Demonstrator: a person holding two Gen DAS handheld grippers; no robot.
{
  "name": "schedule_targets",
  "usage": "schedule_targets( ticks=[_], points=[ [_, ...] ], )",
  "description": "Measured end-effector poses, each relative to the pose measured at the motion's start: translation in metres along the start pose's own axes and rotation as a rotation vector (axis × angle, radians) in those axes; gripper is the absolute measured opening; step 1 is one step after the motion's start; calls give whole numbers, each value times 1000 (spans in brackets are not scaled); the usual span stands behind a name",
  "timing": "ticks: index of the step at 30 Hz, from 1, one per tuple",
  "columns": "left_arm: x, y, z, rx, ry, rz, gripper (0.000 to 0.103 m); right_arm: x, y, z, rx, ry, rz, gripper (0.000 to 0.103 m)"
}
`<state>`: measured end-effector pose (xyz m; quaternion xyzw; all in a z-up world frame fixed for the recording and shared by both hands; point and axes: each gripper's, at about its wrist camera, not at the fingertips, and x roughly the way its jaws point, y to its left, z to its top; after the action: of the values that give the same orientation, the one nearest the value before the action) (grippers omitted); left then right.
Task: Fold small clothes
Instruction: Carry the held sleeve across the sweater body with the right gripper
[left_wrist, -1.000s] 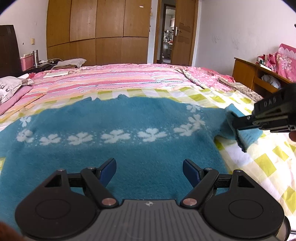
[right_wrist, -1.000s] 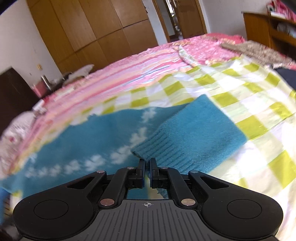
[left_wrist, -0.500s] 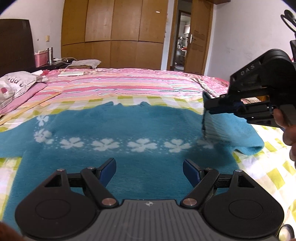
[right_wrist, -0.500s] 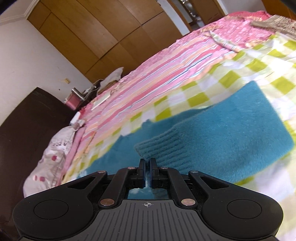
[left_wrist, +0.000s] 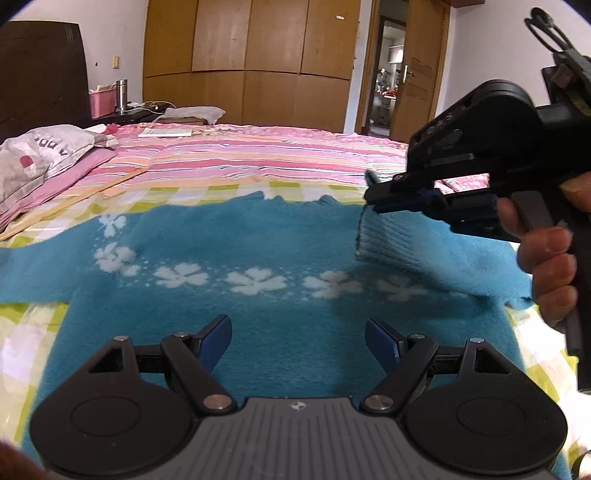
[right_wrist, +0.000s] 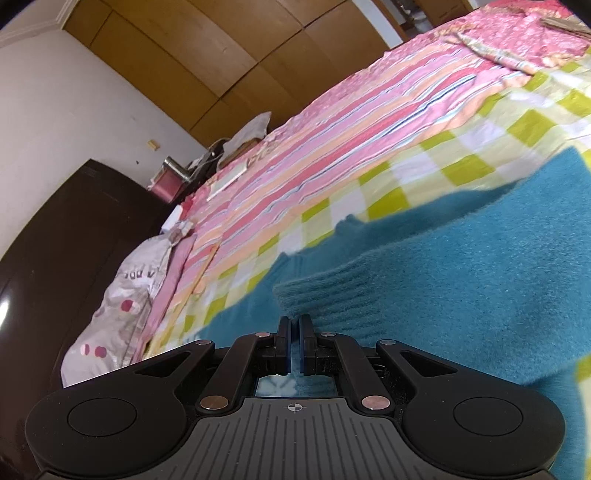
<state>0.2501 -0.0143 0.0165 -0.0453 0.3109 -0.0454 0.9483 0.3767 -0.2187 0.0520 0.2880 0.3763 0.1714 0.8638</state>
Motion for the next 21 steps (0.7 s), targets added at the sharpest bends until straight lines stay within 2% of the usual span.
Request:
schedule_targets(
  ticks=[21],
  points=[
    [8,43,6,-60,-19,121,85,81,69,-23,-112,134,82,4]
  ],
)
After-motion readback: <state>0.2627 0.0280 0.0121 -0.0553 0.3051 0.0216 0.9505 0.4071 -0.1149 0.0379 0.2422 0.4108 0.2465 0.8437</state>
